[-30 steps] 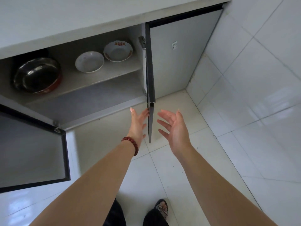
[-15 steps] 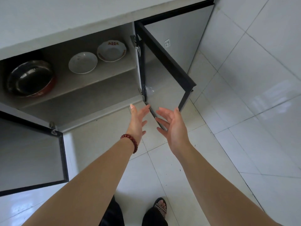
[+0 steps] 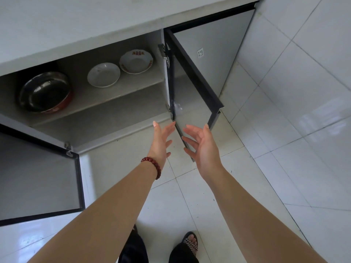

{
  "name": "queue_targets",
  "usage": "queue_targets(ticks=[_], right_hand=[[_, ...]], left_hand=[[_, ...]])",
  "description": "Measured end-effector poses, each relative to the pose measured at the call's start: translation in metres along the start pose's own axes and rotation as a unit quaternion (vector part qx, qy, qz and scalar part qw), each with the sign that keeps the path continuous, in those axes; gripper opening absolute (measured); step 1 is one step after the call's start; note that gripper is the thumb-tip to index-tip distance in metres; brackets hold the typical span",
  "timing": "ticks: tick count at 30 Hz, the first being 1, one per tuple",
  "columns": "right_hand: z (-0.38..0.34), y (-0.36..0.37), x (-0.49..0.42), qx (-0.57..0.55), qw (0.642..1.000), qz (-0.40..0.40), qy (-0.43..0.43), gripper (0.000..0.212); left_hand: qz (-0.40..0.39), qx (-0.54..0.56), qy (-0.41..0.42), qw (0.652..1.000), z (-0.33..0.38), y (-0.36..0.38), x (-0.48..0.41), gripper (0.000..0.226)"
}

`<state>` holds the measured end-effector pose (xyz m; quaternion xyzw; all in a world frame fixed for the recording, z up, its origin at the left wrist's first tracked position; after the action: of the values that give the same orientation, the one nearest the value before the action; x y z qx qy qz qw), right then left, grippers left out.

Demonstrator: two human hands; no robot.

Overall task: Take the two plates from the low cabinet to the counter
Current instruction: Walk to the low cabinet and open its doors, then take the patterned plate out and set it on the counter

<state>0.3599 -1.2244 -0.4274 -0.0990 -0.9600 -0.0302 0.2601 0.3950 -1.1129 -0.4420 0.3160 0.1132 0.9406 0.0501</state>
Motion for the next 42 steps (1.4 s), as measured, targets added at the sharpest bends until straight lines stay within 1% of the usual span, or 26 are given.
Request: queue_targets(ticks=[6,14,19,23,28,35,38,42], right_hand=[[-0.001,0.013,-0.004,0.006,1.0,-0.008,0.003,0.047],[-0.01,0.042,-0.02,0.002,1.0,-0.03,-0.007,0.044],[-0.018,0.073,-0.038,0.005,0.999,-0.051,-0.017,0.045],[-0.026,0.101,-0.059,0.004,0.998,-0.062,-0.02,0.046],[-0.043,0.135,-0.095,0.005,0.998,-0.062,-0.016,0.046],[-0.073,0.18,-0.156,-0.022,0.999,-0.036,-0.009,0.046],[-0.082,0.193,-0.179,-0.03,0.999,-0.023,-0.009,0.044],[-0.088,0.199,-0.21,-0.028,1.0,-0.011,-0.007,0.043]], left_hand=[[0.005,0.018,0.004,1.0,0.005,-0.013,0.0,0.073],[0.026,0.041,0.049,0.998,0.03,-0.031,0.0,0.049],[0.047,0.037,0.082,0.995,0.05,-0.061,-0.007,0.054],[0.069,0.047,0.101,0.991,0.068,-0.09,-0.021,0.051],[0.071,0.065,0.097,0.991,0.095,-0.113,-0.054,0.05],[0.056,0.074,0.084,0.992,0.144,-0.145,-0.11,0.039],[0.054,0.063,0.075,0.994,0.158,-0.156,-0.131,0.038],[0.06,0.082,0.06,0.993,0.169,-0.161,-0.159,0.04]])
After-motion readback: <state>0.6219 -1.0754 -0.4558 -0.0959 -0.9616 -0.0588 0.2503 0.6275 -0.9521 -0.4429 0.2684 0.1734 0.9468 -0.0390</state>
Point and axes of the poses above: each hand's wrist, its own x-axis away from the middle knuckle, its own y-axis out of the palm, z = x × y, the point moved 7 cm from there along -x, towards the middle knuckle, and after that the axes turned 15 degrees about x, right-handed, at the moved point
